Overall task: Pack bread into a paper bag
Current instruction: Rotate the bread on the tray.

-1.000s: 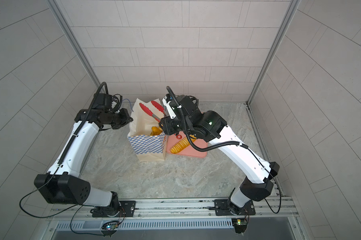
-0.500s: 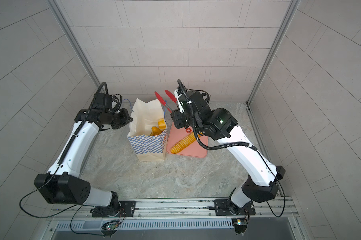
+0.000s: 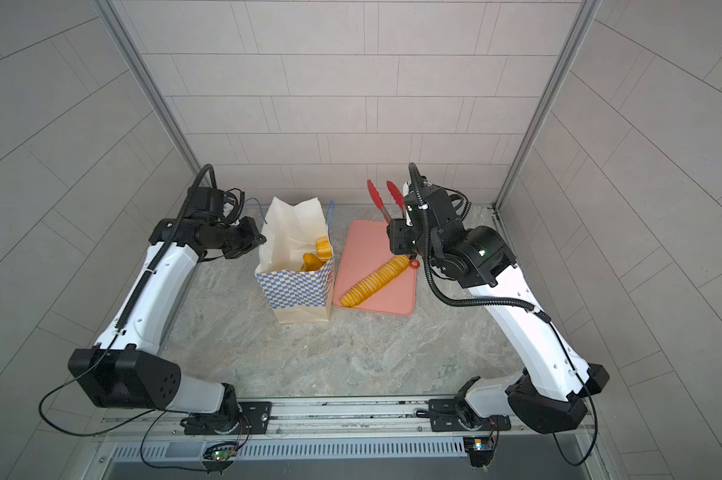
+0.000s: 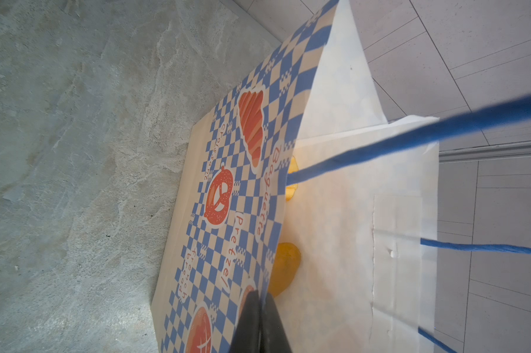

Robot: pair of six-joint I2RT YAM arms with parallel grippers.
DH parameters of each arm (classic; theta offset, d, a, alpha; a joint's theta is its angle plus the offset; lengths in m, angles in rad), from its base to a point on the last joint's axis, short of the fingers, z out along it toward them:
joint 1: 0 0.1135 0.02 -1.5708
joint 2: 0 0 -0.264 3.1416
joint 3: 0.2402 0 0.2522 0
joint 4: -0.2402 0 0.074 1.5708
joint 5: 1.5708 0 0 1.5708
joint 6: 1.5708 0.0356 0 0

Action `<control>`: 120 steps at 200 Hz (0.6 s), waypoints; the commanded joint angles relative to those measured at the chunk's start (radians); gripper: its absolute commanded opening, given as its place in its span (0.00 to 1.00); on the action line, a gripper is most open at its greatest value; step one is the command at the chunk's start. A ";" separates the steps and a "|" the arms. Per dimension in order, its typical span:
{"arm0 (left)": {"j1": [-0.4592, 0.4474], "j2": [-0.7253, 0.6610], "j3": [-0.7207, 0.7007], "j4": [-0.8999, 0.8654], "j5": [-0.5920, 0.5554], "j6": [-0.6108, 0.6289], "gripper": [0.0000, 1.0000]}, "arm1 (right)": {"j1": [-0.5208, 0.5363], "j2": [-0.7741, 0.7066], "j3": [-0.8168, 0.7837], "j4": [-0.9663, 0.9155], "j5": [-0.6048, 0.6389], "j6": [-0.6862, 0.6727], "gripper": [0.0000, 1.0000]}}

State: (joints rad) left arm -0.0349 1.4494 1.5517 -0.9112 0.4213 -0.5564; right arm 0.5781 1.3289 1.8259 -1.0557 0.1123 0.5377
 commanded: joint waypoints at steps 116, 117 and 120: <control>0.002 -0.029 -0.032 0.006 0.012 0.004 0.00 | -0.245 -0.111 -0.573 0.193 -0.286 0.338 0.52; 0.001 -0.030 -0.033 0.006 0.012 0.004 0.00 | -0.246 -0.110 -0.574 0.195 -0.287 0.340 0.52; 0.001 -0.030 -0.033 0.006 0.013 0.004 0.00 | -0.247 -0.109 -0.580 0.202 -0.290 0.342 0.52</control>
State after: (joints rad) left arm -0.0349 1.4452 1.5356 -0.9024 0.4267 -0.5568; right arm 0.3420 1.2304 1.2705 -0.9512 -0.1303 0.8021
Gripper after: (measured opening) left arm 0.051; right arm 0.511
